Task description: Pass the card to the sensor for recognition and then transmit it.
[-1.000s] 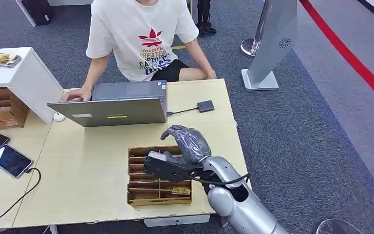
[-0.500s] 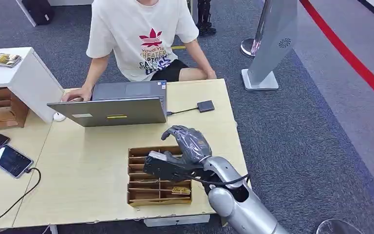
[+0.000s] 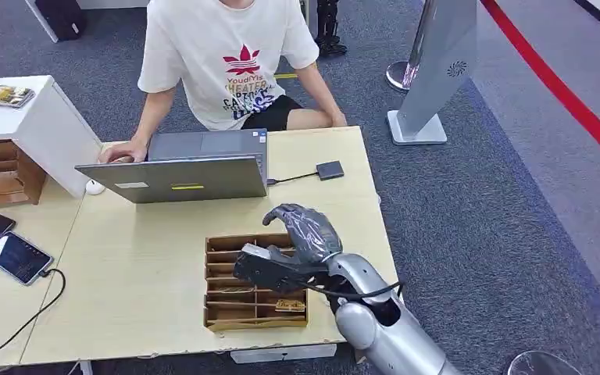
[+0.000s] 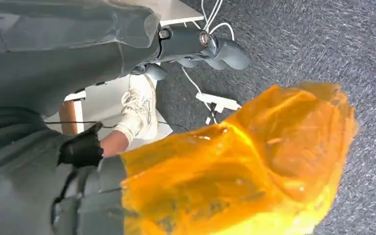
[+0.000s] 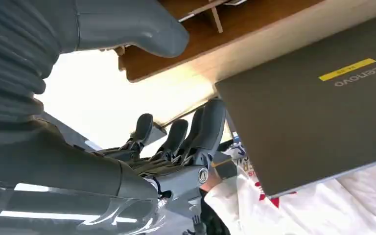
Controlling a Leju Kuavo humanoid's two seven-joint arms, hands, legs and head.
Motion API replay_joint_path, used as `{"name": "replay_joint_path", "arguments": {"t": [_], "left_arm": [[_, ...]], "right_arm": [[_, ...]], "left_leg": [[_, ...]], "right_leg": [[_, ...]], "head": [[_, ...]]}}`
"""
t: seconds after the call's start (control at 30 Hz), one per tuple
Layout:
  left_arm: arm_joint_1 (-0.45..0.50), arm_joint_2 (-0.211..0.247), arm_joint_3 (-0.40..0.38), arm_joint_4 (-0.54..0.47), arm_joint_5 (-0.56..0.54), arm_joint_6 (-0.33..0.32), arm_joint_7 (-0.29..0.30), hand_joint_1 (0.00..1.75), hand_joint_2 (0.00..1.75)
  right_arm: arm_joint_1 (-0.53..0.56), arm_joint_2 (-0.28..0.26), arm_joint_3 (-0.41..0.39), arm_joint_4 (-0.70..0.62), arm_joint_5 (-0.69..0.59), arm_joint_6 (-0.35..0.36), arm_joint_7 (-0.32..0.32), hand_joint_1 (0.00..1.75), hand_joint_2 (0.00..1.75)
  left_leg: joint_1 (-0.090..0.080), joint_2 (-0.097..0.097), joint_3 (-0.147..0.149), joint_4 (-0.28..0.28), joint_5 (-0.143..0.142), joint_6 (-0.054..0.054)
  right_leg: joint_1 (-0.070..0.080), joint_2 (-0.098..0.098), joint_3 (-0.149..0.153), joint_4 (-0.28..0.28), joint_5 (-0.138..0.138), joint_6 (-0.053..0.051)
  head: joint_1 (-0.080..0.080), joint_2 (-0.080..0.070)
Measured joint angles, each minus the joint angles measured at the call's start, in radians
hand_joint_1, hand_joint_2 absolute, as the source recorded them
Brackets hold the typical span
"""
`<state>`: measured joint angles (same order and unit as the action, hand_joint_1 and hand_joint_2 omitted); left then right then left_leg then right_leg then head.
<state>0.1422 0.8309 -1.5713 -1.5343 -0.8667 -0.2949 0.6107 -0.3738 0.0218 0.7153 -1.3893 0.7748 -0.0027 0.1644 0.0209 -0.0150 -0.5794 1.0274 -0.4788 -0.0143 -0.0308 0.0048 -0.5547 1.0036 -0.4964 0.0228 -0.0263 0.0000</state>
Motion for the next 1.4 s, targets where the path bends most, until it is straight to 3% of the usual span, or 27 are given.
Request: {"name": "replay_joint_path", "arguments": {"t": [0.73,1.03,1.4], "left_arm": [[0.004,-0.003,-0.003,-0.005,0.015,-0.005,0.005,0.0,0.0],[0.003,-0.002,-0.003,-0.005,0.007,0.002,-0.001,0.0,0.0],[0.0,0.006,-0.003,0.0,-0.008,0.013,-0.036,0.0,0.0]], "right_arm": [[0.044,-0.026,0.006,-0.056,-0.003,0.002,-0.01,0.63,1.75],[0.041,-0.027,0.019,-0.055,-0.013,0.02,-0.015,0.84,1.75],[0.0,-0.024,0.033,0.04,-0.011,0.024,0.003,0.87,1.75]], "left_leg": [[0.0,0.0,0.0,0.0,0.0,-0.001],[0.0,0.0,0.0,0.0,0.0,-0.001],[0.0,0.0,0.0,0.0,0.0,-0.001]], "right_leg": [[0.0,0.0,0.0,0.0,0.0,0.0],[0.0,0.0,0.0,0.0,0.0,0.0],[0.0,0.0,0.001,0.0,0.0,0.0]], "head": [[0.0,0.0],[0.0,0.0],[0.0,0.0]]}}
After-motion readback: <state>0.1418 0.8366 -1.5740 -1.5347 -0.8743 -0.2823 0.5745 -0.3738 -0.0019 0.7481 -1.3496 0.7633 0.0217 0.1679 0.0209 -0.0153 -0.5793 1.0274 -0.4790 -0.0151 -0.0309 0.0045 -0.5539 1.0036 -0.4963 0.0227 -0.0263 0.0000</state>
